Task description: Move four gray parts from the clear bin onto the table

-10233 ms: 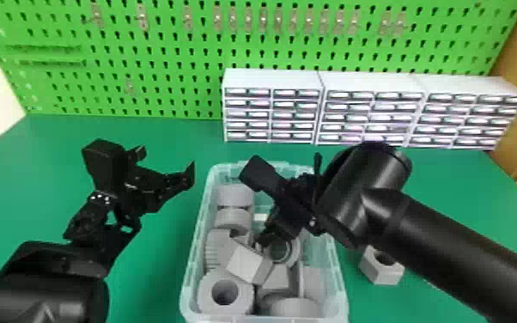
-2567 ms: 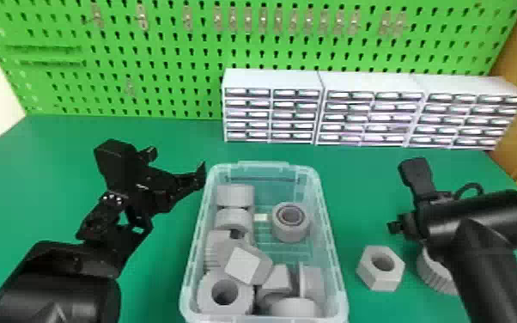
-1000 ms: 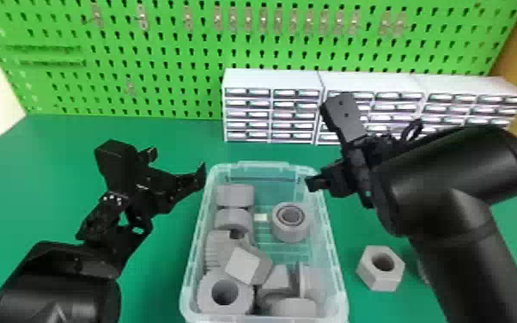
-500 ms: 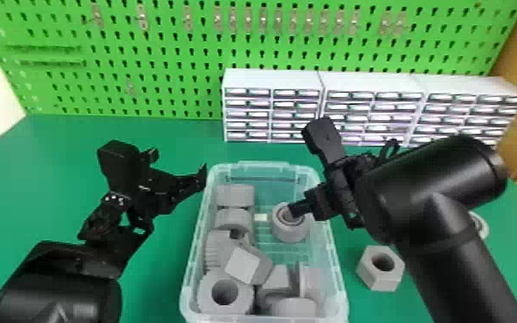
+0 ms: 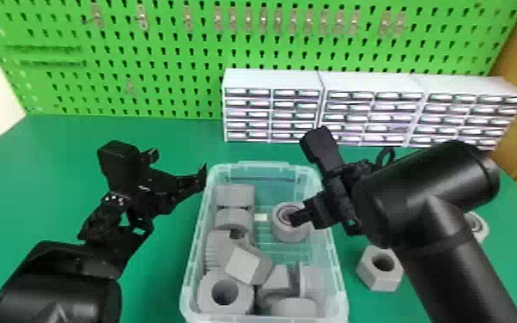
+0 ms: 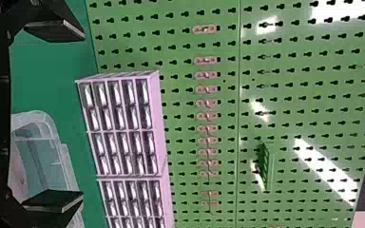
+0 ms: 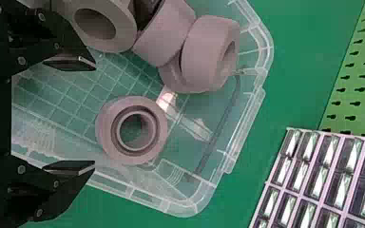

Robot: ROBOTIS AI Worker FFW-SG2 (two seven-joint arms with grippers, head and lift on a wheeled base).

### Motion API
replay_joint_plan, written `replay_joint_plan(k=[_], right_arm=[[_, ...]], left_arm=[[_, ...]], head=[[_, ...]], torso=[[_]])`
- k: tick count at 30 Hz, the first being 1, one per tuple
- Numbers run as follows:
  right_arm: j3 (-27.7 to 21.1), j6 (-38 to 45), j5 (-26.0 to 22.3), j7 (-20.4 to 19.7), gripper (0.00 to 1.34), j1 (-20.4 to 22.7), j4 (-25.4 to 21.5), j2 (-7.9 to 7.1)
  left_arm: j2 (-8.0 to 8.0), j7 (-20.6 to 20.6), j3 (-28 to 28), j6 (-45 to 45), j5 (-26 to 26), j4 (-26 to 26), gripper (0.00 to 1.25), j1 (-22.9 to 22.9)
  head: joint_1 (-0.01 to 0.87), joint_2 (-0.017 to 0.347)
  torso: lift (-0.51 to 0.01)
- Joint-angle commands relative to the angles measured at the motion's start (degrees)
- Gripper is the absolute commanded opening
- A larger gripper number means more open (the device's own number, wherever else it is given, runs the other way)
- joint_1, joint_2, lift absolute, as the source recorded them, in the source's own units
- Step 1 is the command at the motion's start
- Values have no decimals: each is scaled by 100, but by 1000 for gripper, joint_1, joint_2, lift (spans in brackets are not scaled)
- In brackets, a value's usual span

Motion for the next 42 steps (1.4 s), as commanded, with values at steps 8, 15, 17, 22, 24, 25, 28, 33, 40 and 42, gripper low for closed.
replay_joint_plan(k=[8,15,17,22,24,25,28,33,40,42], right_arm=[[63,-88,26,0,813,-19,42,-9],[327,-378,123,0,813,-133,138,-53],[450,-430,246,0,813,-186,209,-53],[617,-800,175,0,813,-344,683,-53],[634,-949,61,0,813,-432,938,-53],[661,-993,70,0,813,-467,1017,-53],[713,-1134,131,9,813,-581,1228,-44],[731,-1573,386,536,813,-845,1808,-35],[1047,-1995,597,1125,813,-1275,2626,-35],[1179,-2048,615,1284,813,-1407,2846,-35]], left_arm=[[3,0,0,0,1,0,1135,0],[-6,0,-9,0,1,17,1135,0],[-6,0,-18,0,1,17,1137,0],[3,0,-18,0,1,35,1135,-9],[3,0,-18,0,1,35,1135,-9],[3,0,-18,0,1,35,1135,0],[3,0,-18,0,1,35,1135,0],[3,0,0,0,1,35,1135,0],[3,0,-9,0,1,35,1135,9],[3,0,-9,0,1,44,1135,9]], head=[[678,34],[678,34],[678,34],[678,34],[678,34],[678,34],[678,34],[678,34],[678,34],[678,34]], torso=[[-50],[-50],[-50],[-50],[-50],[-50],[-50],[-50],[-50],[-50]])
